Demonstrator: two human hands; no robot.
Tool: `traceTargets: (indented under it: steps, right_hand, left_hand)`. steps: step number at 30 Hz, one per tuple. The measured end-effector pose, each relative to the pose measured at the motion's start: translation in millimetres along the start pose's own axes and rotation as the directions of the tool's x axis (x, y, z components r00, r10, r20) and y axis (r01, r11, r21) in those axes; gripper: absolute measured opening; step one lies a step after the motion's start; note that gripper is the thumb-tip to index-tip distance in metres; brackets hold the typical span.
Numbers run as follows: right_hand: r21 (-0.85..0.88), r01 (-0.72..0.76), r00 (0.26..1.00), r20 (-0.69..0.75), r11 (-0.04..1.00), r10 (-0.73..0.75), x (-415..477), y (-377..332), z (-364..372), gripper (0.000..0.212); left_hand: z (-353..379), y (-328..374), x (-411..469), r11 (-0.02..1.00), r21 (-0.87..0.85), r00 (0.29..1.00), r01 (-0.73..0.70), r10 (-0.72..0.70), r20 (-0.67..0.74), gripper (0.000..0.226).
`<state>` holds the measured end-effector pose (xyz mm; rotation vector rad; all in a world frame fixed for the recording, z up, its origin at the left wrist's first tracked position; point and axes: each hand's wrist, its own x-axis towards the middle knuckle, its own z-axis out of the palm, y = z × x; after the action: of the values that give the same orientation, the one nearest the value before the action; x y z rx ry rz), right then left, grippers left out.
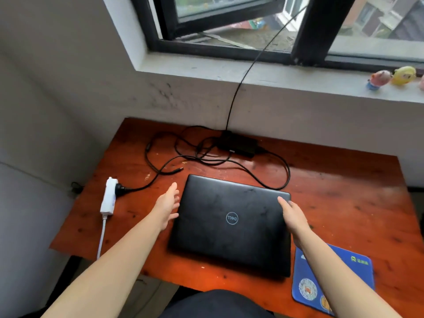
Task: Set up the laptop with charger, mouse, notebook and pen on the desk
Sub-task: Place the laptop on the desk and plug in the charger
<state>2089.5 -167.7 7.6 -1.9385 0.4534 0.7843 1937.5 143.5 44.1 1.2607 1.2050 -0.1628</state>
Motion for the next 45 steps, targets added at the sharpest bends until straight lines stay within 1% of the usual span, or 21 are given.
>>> traceTargets:
  steps: [2, 4, 5, 9, 13, 15, 18, 20, 21, 24, 27, 28, 30, 32, 33, 35, 36, 37, 40, 43, 45]
  right_hand:
    - [-0.060, 0.089, 0.996, 0.016, 0.994, -0.089, 3, -15, 13, 0.065]
    - [-0.087, 0.150, 0.987, 0.071, 0.985, -0.144, 5, -28, 32, 0.064]
    - [-0.087, 0.175, 0.981, 0.100, 0.981, -0.166, 5, -32, 43, 0.064]
    - [-0.090, 0.242, 0.957, 0.189, 0.966, -0.222, -7, -41, 88, 0.061]
    - [-0.221, 0.377, 0.915, 0.242, 0.900, -0.324, -19, -46, 118, 0.061]
    - [-0.295, 0.425, 0.900, 0.239, 0.856, -0.365, -18, -49, 131, 0.063]
    - [-0.391, 0.423, 0.906, 0.184, 0.817, -0.381, -14, -54, 147, 0.065]
    - [-0.435, 0.401, 0.914, 0.131, 0.806, -0.384, -10, -55, 167, 0.068]
    - [-0.477, 0.400, 0.912, 0.120, 0.782, -0.393, -10, -52, 176, 0.069]
    - [-0.653, 0.402, 0.889, 0.109, 0.642, -0.445, -4, -41, 209, 0.069]
    - [-0.782, 0.390, 0.875, 0.150, 0.487, -0.461, 1, -26, 238, 0.069]
    - [-0.801, 0.373, 0.883, 0.152, 0.468, -0.444, 8, -19, 251, 0.071]
    - [-0.829, 0.357, 0.873, 0.133, 0.431, -0.469, 10, -16, 263, 0.076]
    - [-0.868, 0.331, 0.846, 0.099, 0.371, -0.524, 11, -17, 267, 0.080]
    - [-0.883, 0.310, 0.844, 0.085, 0.353, -0.529, 15, -11, 272, 0.080]
    - [-0.899, 0.293, 0.824, 0.065, 0.326, -0.562, 15, -5, 274, 0.080]
    - [-0.902, 0.280, 0.823, 0.051, 0.327, -0.566, 17, -1, 276, 0.079]
    - [-0.907, 0.275, 0.814, 0.043, 0.320, -0.579, 18, 1, 276, 0.079]
    - [-0.915, 0.263, 0.797, 0.026, 0.308, -0.603, 21, 4, 278, 0.079]
    - [-0.913, 0.257, 0.796, 0.014, 0.317, -0.605, 20, 4, 278, 0.078]
    - [-0.915, 0.254, 0.791, 0.010, 0.312, -0.612, 21, 5, 279, 0.078]
  left_hand:
    - [-7, -1, -11, 0.991, 0.095, 0.992, -0.093, 0.100, -0.071, 0.063]
    - [-19, -4, -20, 0.967, 0.185, 0.972, -0.175, 0.199, -0.122, 0.060]
    - [-25, -5, -24, 0.959, 0.202, 0.965, -0.200, 0.229, -0.131, 0.059]
    - [-55, -8, -26, 0.945, 0.207, 0.942, -0.253, 0.289, -0.170, 0.058]
    - [-80, -1, -6, 0.914, 0.284, 0.921, -0.291, 0.348, -0.177, 0.053]
    - [-89, 5, 10, 0.882, 0.340, 0.913, -0.325, 0.387, -0.131, 0.050]
    - [-92, 21, 33, 0.804, 0.465, 0.897, -0.369, 0.439, -0.047, 0.049]
    - [-97, 27, 54, 0.726, 0.548, 0.882, -0.416, 0.469, 0.048, 0.047]
    - [-97, 29, 63, 0.683, 0.579, 0.869, -0.445, 0.485, 0.096, 0.047]
    - [-94, 31, 94, 0.561, 0.646, 0.837, -0.517, 0.490, 0.245, 0.046]
    - [-86, 26, 119, 0.490, 0.667, 0.815, -0.562, 0.467, 0.344, 0.048]
    - [-82, 23, 134, 0.458, 0.680, 0.809, -0.573, 0.448, 0.380, 0.050]
    - [-77, 23, 145, 0.363, 0.709, 0.773, -0.604, 0.484, 0.411, 0.053]
    - [-71, 29, 155, 0.230, 0.751, 0.714, -0.619, 0.562, 0.417, 0.054]
    - [-67, 25, 165, 0.176, 0.771, 0.700, -0.613, 0.574, 0.425, 0.055]
    - [-64, 25, 174, 0.089, 0.814, 0.692, -0.573, 0.585, 0.424, 0.053]
    - [-62, 24, 180, 0.061, 0.824, 0.684, -0.563, 0.594, 0.423, 0.050]
    - [-61, 23, 183, 0.043, 0.821, 0.656, -0.570, 0.625, 0.423, 0.043]
    - [-65, 15, 195, 0.039, 0.783, 0.547, -0.620, 0.737, 0.397, 0.025]
    - [-71, 0, 203, -0.001, 0.748, 0.454, -0.663, 0.794, 0.404, 0.020]
    - [-71, -11, 206, -0.020, 0.718, 0.409, -0.696, 0.811, 0.419, 0.020]
